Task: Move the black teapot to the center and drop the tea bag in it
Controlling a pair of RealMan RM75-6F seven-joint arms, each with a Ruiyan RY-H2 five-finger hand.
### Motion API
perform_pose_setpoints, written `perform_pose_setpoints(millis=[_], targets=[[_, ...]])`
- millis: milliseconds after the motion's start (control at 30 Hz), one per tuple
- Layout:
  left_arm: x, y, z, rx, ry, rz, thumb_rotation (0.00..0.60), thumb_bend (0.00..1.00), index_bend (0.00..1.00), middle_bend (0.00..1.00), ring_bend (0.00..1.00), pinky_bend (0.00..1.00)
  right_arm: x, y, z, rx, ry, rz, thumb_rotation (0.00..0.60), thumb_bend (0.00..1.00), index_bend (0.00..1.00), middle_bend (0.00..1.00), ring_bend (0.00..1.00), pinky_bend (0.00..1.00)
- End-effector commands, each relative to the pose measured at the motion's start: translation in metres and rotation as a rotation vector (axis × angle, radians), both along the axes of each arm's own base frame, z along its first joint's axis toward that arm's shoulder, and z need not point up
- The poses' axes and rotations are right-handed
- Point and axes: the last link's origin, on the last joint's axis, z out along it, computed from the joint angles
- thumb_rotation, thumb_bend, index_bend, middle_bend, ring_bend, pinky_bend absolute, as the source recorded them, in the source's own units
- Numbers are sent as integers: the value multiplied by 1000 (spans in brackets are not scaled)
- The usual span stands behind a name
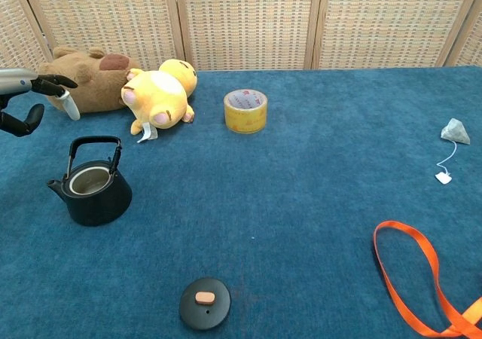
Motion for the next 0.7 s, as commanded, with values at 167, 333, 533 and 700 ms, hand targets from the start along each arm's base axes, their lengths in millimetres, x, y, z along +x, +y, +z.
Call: perform_pose_setpoints(millis=[167, 333, 533, 700], targets=[[0, 8, -16, -36, 10, 30, 600, 837, 299, 0, 0, 0, -2, 1, 0, 1, -2, -9, 600, 152, 225, 166, 130, 210], [1, 13, -27, -54, -1, 48, 600, 838, 299, 0, 0, 0, -4, 1, 0, 0, 0, -15, 600, 151, 225, 166, 130, 210], [5, 17, -38, -76, -13, 51, 600, 837, 299, 0, 0, 0, -4, 1, 1, 1, 2, -20, 600, 152, 225, 166, 130, 210], [9, 17, -44, -103, -25, 50, 600, 838, 300, 0, 0, 0, -4, 2, 2, 0, 3, -24, 600, 151, 225, 166, 130, 209]])
